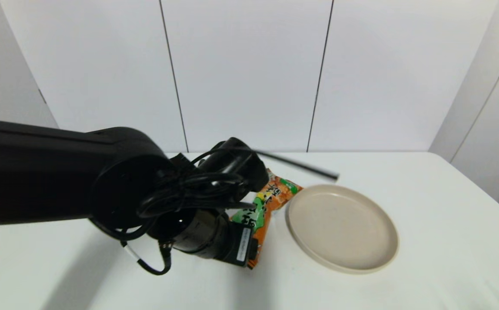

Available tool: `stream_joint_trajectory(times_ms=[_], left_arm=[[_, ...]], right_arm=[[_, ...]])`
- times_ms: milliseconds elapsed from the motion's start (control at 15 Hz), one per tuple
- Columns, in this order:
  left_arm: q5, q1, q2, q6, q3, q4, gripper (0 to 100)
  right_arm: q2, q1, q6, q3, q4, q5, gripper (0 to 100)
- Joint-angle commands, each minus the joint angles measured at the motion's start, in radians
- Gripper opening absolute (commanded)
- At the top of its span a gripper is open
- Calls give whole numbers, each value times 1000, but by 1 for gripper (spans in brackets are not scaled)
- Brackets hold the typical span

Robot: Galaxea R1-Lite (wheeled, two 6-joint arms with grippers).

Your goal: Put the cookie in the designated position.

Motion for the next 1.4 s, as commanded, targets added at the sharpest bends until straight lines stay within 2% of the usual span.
stream_joint_trajectory(times_ms=[67,200,333,400,533,733,800,933,1067,1133,1200,1267,1333,1400], left_arm=[[-19,62,-296,193,336,-274,100],[-18,123,-409,322,410,-296,100],[-18,224,-530,497,487,-385,100],[-18,296,-605,588,552,-509,100],[-18,402,-734,670,692,-753,100],[-18,536,-925,683,925,-1051,100],[-18,611,-998,689,1020,-1149,100],[-19,681,-1113,697,1174,-1278,100],[-27,772,-1245,698,1281,-1302,100],[-76,824,-1306,695,1326,-1301,100],[-176,864,-1391,680,1361,-1279,100],[-223,876,-1443,657,1359,-1218,100],[-271,885,-1540,640,1359,-1094,100],[-277,887,-1622,643,1359,-988,100]], right_arm=[[0,0,2,0,0,0,100],[0,0,2,0,0,0,100],[0,0,2,-1,0,0,100],[0,0,2,0,0,0,100],[0,0,2,0,0,0,100],[0,0,2,0,0,0,100],[0,0,2,-1,0,0,100],[0,0,2,-1,0,0,100],[0,0,-1,0,0,0,100],[0,0,2,0,0,0,100],[0,0,2,-1,0,0,100],[0,0,-1,-1,0,0,100],[0,0,2,-1,0,0,100],[0,0,2,0,0,0,100]])
